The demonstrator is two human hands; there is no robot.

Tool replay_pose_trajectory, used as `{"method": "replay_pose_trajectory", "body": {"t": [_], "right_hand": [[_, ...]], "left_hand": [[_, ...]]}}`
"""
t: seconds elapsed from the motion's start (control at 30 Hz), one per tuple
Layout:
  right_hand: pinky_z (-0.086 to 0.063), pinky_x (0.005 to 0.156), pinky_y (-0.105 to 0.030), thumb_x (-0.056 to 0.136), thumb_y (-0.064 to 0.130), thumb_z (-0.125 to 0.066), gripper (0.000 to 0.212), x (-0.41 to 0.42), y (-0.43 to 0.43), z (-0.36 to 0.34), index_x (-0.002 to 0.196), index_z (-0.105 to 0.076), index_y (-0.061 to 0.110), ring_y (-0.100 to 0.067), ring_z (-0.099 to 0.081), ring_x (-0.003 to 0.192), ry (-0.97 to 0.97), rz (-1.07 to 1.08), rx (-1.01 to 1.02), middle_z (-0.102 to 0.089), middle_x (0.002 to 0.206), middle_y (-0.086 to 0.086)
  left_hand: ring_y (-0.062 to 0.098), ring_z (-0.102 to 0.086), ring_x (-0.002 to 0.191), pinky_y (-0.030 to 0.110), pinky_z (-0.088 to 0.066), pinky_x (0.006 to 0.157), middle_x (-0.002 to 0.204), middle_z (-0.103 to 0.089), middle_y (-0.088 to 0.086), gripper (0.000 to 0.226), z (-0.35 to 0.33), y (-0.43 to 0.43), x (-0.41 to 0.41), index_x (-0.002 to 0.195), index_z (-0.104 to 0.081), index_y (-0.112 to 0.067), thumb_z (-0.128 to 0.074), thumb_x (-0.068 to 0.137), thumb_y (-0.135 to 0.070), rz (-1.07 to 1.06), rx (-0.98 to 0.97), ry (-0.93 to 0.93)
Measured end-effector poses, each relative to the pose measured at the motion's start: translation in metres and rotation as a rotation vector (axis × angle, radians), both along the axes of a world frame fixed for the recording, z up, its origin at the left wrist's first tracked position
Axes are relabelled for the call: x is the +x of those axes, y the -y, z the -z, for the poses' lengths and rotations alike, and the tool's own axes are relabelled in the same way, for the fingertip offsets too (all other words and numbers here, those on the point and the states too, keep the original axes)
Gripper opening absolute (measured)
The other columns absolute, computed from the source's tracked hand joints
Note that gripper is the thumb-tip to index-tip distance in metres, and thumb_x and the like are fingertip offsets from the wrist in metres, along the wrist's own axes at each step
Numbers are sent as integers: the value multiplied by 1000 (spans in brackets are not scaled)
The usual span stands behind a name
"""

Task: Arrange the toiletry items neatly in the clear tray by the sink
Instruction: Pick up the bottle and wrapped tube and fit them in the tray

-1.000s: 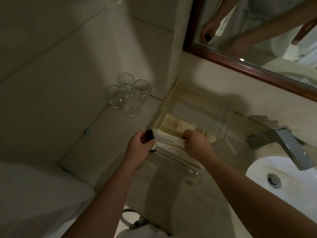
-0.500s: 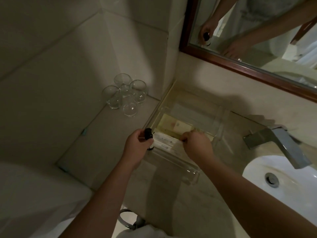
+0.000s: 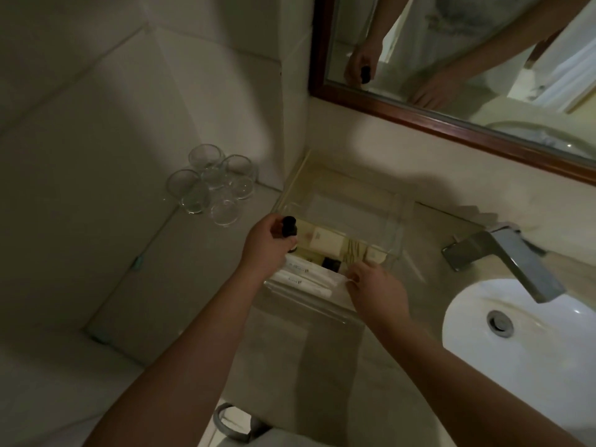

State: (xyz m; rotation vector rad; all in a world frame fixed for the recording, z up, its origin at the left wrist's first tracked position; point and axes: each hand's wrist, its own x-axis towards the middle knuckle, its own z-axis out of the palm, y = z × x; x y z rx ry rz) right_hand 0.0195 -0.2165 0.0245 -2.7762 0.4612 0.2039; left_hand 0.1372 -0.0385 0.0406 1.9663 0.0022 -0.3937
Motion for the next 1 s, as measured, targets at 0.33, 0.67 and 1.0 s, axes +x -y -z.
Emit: {"method": "replay_pose_trajectory", "body": {"t": [0.33, 0.67, 1.0], "right_hand": [[-54, 77, -34, 94, 27, -56, 19, -3, -1, 5, 107, -69, 27, -18, -60, 95, 12, -18, 80, -63, 105, 4], [-48, 74, -28, 91, 26, -58, 18, 2, -2, 5, 106, -67, 29, -14, -58, 93, 22, -3, 114, -63, 100, 7], [-47, 70, -28, 88, 30, -60, 16, -3, 4, 12, 103, -66, 29, -15, -59, 91, 24, 44, 97, -62, 100, 7]], "left_hand": [[3, -60, 82, 16, -47, 67, 92, -59, -11, 34, 7, 10, -5, 100, -57, -26, -73, 76, -9, 97, 1, -12], [11, -62, 89, 24, -49, 76, 91, -62, -10, 25, 2, 6, 23, 93, -66, -30, -73, 73, -16, 497, 364, 124], [19, -59, 105, 28, -44, 84, 113, -64, -1, 35, 19, 8, 24, 110, -66, -25, -73, 75, -20, 677, 614, 324]]}}
